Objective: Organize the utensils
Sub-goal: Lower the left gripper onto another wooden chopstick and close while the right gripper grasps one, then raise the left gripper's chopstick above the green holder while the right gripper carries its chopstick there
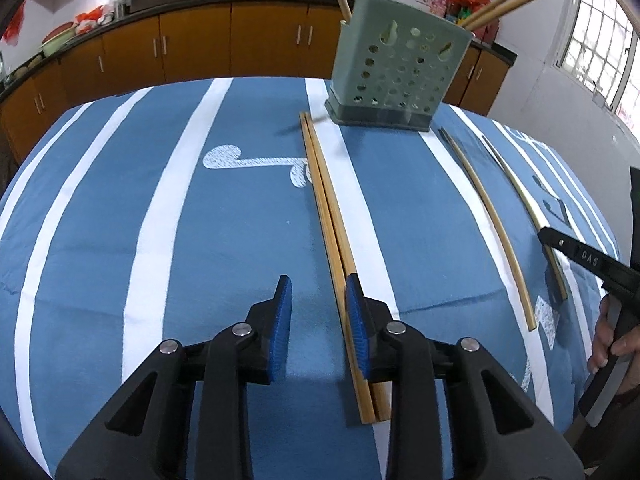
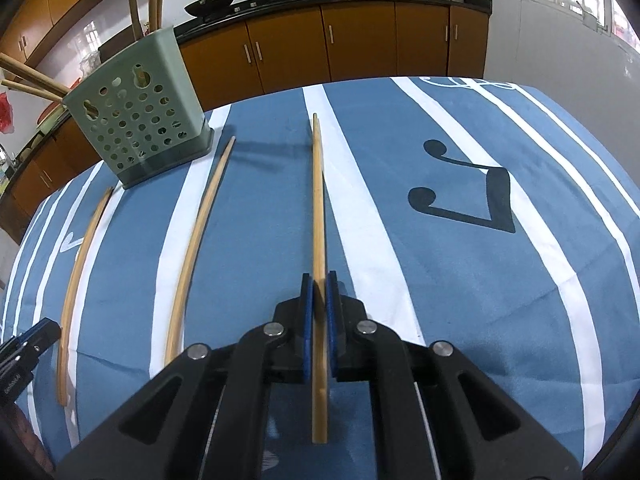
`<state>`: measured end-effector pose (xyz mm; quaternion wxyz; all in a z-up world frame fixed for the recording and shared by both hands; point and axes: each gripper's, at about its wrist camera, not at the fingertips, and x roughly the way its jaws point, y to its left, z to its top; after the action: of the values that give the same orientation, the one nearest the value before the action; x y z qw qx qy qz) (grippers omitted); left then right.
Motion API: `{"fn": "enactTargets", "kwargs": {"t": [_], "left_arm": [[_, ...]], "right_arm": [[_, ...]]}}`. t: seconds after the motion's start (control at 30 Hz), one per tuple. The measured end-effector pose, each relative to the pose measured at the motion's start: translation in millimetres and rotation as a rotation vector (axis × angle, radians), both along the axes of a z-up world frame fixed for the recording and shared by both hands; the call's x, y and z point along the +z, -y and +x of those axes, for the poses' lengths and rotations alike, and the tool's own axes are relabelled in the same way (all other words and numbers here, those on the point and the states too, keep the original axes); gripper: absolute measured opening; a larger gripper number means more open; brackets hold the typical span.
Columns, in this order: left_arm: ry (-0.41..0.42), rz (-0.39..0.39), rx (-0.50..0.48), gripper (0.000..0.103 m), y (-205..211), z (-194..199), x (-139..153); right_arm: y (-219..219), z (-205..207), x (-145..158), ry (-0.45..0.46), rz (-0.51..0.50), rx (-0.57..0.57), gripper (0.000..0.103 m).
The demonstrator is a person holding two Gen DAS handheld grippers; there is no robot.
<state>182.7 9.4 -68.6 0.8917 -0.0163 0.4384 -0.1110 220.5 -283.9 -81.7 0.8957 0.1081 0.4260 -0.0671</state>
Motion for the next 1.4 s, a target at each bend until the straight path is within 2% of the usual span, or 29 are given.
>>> {"fn": "enactTargets", "kwargs": {"t": [0.3, 0.4, 0.47, 0.5, 0.83, 0.97, 1.2, 1.4], "left_arm": [[0.015, 0.086, -0.016, 0.027, 15.6, 0.6, -1.3], [0.021, 0.105, 0.0, 0.018, 17.5, 2.8, -1.4], [0.026, 0.117, 0.012, 0.008, 17.3, 4.1, -1.9], [0.028, 0.123, 0.018, 0.007, 16.6, 5.3, -1.9], [0.013, 0.081, 0.152, 0.007, -24.1, 31.5, -1.0], [0.016, 0.05, 0.157, 0.007, -30.5, 36.4, -1.5], [0.026, 0.041, 0.157, 0.007, -31.1, 36.3, -2.5], [0.027, 0.058, 0.157, 0.008, -27.9, 35.3, -2.5]], "right_arm": [[-2.4, -0.1, -0.3, 0.0, 0.0, 0.012, 0.01], [-6.4, -1.5, -0.3, 0.003, -0.003, 0.028, 0.012], [-9.4, -1.3, -0.5, 0.005, -0.016, 0.039, 0.012], [-10.9, -0.9, -0.5, 0.006, -0.025, 0.046, 0.012], [-25.5, 2.9, -0.4, 0.015, -0.032, 0.136, 0.008], [-28.8, 7.1, -0.5, 0.018, -0.052, 0.138, 0.008], [-27.2, 8.0, -1.2, 0.017, -0.046, 0.13, 0.008], [-27.7, 8.5, -1.2, 0.015, -0.054, 0.129, 0.008]]}}
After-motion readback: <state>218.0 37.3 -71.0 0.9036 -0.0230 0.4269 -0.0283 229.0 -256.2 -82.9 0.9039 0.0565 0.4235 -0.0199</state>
